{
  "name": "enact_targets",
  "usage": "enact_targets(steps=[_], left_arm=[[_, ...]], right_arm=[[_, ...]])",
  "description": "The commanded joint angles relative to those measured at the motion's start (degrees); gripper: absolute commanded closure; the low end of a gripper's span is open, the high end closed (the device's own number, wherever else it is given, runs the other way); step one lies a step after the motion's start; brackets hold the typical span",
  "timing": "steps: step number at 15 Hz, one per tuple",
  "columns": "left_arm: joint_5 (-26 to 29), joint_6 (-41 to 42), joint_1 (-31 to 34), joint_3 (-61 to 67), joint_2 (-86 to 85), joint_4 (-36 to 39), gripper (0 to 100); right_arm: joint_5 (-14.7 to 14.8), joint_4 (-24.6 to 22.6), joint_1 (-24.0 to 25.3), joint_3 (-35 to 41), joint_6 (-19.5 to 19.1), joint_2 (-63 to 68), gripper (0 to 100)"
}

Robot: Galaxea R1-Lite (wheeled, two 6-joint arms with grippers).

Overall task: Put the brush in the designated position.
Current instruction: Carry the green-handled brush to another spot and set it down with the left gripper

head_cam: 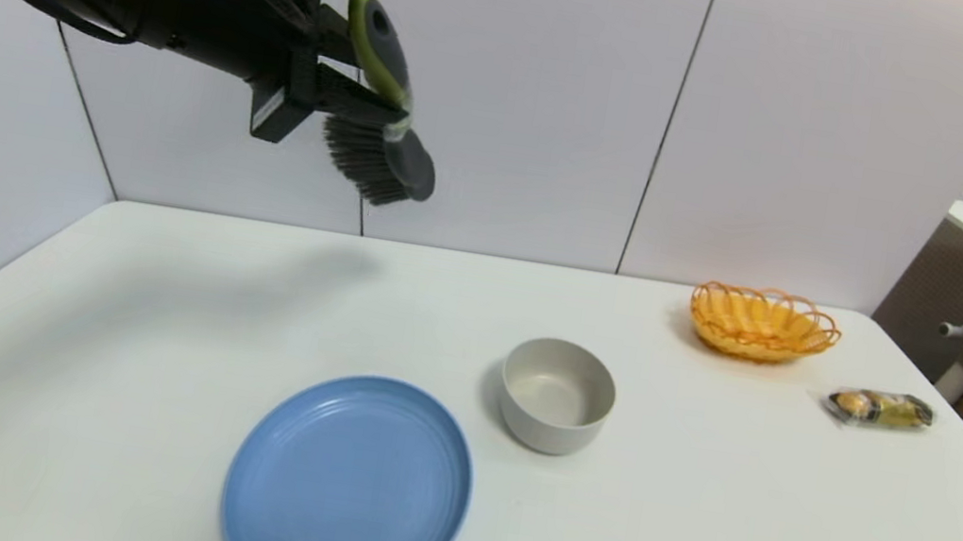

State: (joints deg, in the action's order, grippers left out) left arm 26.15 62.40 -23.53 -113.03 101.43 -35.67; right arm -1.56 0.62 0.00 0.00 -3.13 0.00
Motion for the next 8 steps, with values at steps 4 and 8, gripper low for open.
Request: enact_targets(steps=[4,8], left_arm=[[-13.1,-0.3,-15.6,0.4,1.8,9.7,100],[-21.0,-4.7,-23.8,0.4,5.0,15.8,100]], right_arm=[[0.0,0.0,0.0,0.1,0.0,0.1,0],[0.0,0.1,0.0,0.1,0.0,0.1,0]])
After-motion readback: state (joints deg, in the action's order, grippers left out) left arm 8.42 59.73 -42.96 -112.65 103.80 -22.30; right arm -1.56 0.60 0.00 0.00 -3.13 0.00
